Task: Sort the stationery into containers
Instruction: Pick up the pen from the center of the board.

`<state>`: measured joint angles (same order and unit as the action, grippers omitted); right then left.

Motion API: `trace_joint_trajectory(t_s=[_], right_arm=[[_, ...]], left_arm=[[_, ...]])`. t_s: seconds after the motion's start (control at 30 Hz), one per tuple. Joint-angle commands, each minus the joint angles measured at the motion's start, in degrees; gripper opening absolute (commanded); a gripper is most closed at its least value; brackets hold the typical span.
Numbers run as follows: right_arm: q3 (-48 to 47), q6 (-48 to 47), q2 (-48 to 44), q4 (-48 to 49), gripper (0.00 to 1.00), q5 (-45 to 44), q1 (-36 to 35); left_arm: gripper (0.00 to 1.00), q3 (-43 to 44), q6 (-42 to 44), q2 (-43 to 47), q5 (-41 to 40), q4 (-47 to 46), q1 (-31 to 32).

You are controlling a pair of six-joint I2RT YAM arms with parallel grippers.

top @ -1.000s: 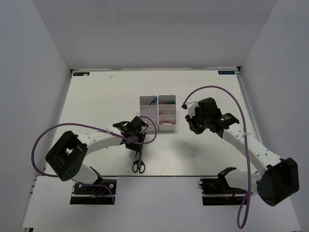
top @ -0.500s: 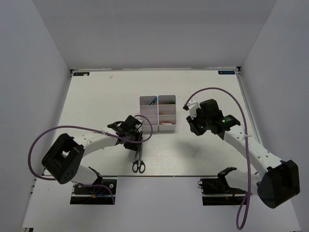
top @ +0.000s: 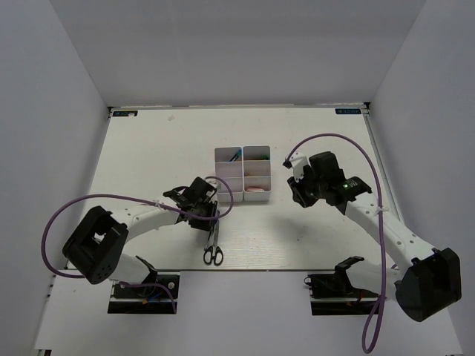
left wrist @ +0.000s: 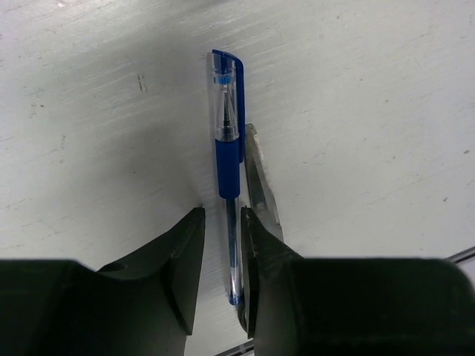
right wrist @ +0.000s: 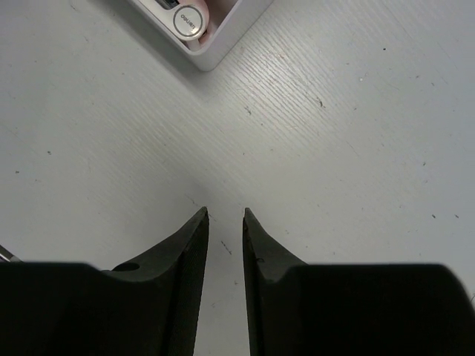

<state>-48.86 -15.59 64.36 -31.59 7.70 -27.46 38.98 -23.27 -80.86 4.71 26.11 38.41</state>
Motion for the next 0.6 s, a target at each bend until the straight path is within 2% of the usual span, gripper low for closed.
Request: trace_joint_trajectory(t_s=[0.0,0.3,0.47,0.57], right_arm=[[0.70,0.21,-1.52,1.62,0.29,0.73,0.83],[0.61,0.39,-1.95,1.62,0.30,1.00,1.18],[0.70,0.39,-2.40,1.45,0.30,1.26,1.71],[0.79,0.48,-2.74,1.45,0.30,1.70,2.06]], left_arm=[[0.36,-0.49,1.91,-2.37,-7.49,5.26,1.75],[0.35,1.98,1.12,-4.30,-18.41,10.53,6.93],[0.35,0.49,0.06,-5.97,-20.96,10.98,7.55],[0.29,-0.57,0.06,-6.41,-21.75,10.81,7.55]])
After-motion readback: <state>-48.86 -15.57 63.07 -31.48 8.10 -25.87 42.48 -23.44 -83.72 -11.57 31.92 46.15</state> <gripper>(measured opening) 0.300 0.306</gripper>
